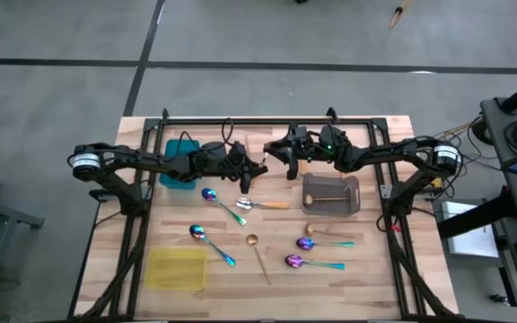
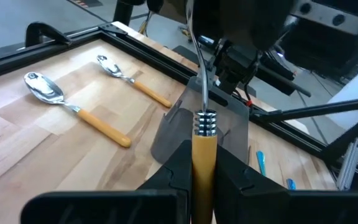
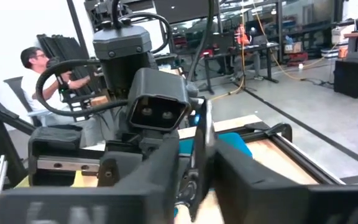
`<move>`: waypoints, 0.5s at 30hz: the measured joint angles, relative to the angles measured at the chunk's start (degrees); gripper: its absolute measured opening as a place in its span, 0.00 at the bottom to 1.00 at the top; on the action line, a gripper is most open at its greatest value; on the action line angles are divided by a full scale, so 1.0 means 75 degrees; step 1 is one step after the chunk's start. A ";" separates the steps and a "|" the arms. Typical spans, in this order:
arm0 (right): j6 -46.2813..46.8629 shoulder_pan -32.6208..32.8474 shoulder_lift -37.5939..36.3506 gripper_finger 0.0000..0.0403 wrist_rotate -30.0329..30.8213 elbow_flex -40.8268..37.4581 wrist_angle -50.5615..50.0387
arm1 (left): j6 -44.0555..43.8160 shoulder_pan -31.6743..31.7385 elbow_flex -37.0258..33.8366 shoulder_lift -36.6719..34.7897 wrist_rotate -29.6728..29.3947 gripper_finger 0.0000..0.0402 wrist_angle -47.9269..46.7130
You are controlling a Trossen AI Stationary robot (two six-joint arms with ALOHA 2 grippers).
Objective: Sort silverware by color (type)
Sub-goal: Put the yellow spoon into the yellow bin
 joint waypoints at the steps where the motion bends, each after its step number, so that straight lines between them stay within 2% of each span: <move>1: -0.0010 0.0000 0.0000 0.07 -0.0023 0.0000 -0.0003 | 0.0000 0.0000 0.0000 0.0000 -0.0005 0.03 0.0000; 8: -0.0317 0.0003 -0.0009 0.03 -0.0101 0.0000 -0.0047 | 0.0010 -0.0003 0.0000 -0.0003 -0.0017 0.16 -0.0048; 15: -0.0507 -0.0003 -0.0096 0.03 -0.0098 0.0000 -0.0075 | 0.0291 0.0019 0.0001 -0.0010 -0.0087 0.24 -0.0272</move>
